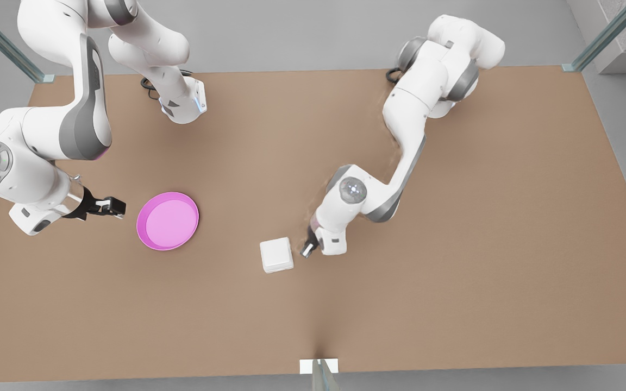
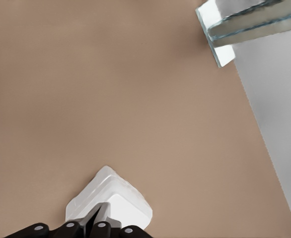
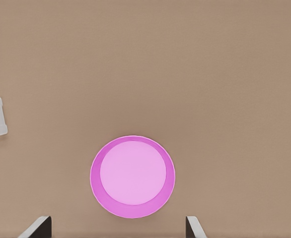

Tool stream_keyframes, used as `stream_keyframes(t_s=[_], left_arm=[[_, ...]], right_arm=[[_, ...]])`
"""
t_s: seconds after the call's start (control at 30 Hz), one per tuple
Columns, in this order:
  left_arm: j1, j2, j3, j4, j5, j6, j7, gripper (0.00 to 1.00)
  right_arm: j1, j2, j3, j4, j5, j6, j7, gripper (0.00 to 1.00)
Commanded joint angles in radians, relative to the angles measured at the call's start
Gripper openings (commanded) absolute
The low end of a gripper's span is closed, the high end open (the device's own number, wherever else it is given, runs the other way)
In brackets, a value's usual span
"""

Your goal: Pack egg into the box and close the box lid

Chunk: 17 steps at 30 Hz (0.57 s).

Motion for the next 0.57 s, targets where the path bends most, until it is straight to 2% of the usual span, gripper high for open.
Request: stream_keyframes(t_s=[0.0,0.03,0.1,0.13,0.2,0.53], left_arm=[[0.309,-0.072,-0.016,0.135,-0.004,-0.951,0.922,0.51],[0.348,-0.079,-0.016,0.135,0.097,-1.046,1.172,1.00],[0.348,-0.274,-0.022,0.124,0.307,-1.132,1.635,1.00],[0.349,-0.463,-0.017,-0.023,0.339,-1.111,1.735,1.00],[0.334,-0.716,-0.016,-0.280,0.293,-0.977,1.765,1.00],[0.336,-0.719,-0.017,-0.297,0.276,-0.971,1.784,1.00]], right_arm=[[0.000,-0.001,0.000,0.000,0.001,0.000,-0.023,1.00],[0.000,-0.001,0.000,0.002,0.001,0.000,-0.023,1.00],[0.000,-0.001,0.000,0.002,0.002,0.000,-0.023,1.00],[0.000,-0.001,0.000,0.000,0.001,0.000,-0.023,1.00],[-0.028,-0.001,0.000,0.014,0.010,-0.003,-0.022,1.00],[-0.064,0.016,0.000,0.014,0.042,-0.053,-0.020,1.00]])
